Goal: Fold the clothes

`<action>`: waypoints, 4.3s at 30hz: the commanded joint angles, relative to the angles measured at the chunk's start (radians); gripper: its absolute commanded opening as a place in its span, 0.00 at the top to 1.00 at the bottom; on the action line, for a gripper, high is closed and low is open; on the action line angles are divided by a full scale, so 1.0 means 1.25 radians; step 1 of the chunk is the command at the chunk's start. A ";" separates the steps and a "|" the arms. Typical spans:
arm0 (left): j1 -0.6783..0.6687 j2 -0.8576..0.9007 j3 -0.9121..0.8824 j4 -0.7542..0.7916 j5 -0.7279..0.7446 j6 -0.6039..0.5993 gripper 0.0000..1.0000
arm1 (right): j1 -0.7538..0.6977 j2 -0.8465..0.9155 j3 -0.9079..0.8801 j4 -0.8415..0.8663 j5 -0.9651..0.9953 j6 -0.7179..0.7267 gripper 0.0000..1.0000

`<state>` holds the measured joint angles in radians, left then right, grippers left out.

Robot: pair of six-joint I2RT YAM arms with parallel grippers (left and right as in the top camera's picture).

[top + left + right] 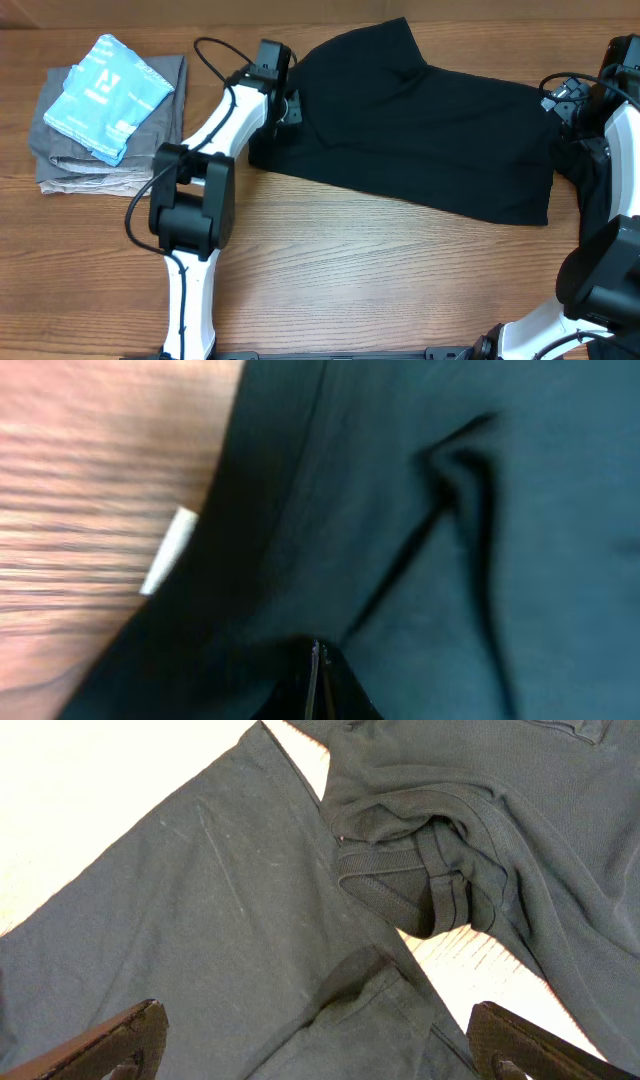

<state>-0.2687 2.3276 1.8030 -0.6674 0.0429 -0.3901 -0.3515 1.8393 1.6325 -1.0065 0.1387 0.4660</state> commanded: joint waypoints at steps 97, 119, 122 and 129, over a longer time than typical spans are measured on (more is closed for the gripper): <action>0.008 -0.248 -0.020 0.253 0.077 0.205 0.35 | 0.002 -0.007 0.010 0.005 0.008 -0.001 0.00; 0.031 0.121 -0.020 0.498 -0.037 0.307 0.46 | 0.002 -0.007 0.010 0.005 0.008 -0.001 0.00; 0.042 0.122 -0.020 0.471 -0.051 0.307 0.50 | 0.002 -0.007 0.010 0.005 0.008 -0.001 0.00; 0.062 0.120 -0.020 0.384 -0.050 0.272 0.46 | 0.002 -0.007 0.010 0.005 0.008 -0.001 0.00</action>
<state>-0.2188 2.4512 1.7966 -0.1326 0.0105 -0.0235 -0.3515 1.8393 1.6325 -1.0069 0.1383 0.4664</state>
